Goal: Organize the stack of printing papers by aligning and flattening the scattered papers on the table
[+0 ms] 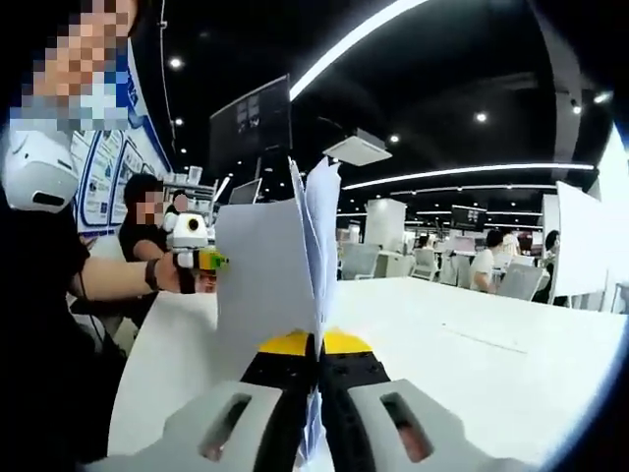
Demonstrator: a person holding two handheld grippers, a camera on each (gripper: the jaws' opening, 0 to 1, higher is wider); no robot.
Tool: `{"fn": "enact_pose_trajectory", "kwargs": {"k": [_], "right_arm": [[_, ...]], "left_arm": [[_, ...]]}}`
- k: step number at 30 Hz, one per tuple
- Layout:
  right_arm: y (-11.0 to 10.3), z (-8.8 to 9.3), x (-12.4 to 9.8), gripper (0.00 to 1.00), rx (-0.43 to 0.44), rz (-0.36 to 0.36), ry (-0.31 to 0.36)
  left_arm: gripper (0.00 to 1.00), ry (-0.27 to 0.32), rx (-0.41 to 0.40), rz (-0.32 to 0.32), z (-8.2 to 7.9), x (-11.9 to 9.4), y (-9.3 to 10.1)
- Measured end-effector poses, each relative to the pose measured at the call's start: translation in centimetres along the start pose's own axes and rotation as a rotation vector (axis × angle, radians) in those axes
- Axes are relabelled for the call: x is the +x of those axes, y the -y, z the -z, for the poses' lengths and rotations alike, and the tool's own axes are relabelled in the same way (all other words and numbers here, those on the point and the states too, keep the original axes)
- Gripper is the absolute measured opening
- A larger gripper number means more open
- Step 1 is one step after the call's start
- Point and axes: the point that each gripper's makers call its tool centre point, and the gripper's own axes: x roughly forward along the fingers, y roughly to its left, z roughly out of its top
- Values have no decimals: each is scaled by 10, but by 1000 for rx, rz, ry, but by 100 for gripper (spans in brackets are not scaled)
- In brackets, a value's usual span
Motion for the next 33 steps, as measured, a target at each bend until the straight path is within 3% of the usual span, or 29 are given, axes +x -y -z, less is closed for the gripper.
{"fn": "enact_pose_trajectory", "kwargs": {"k": [3, 6, 8, 11, 15, 18, 20, 22, 24, 29, 32, 33], "right_arm": [[0, 0, 0, 0, 18, 0, 3], [-1, 1, 0, 0, 24, 4, 0], [-2, -1, 0, 0, 26, 4, -3], [-4, -12, -3, 0, 1, 10, 10], [-3, -19, -5, 0, -9, 4, 19], [-4, -11, -2, 0, 10, -2, -7], [-4, 6, 1, 0, 12, 2, -66], [-3, 3, 0, 0, -7, 21, -34], [-5, 1, 0, 0, 6, 6, -39], [-8, -7, -1, 0, -34, -1, -38], [-5, 6, 1, 0, 5, -1, -65], [-5, 5, -1, 0, 9, 1, -56]], "left_arm": [[9, -30, 32, -26, 7, 4, -5], [6, -41, 48, -58, 13, 7, -9], [6, -19, 13, -77, 8, 7, -12], [6, -6, 116, -77, -4, 10, -8], [6, 3, 108, -68, -10, 12, -6], [6, -5, 80, -78, 1, 13, -10], [6, -46, 58, -99, 16, 13, -14], [7, -14, 56, -100, 14, 11, -14], [7, -17, 41, -101, 12, 10, -14], [7, -19, 98, -93, 1, 12, -6], [7, -52, 78, -107, 17, 12, -10], [6, -33, 80, -118, 16, 10, -12]]}}
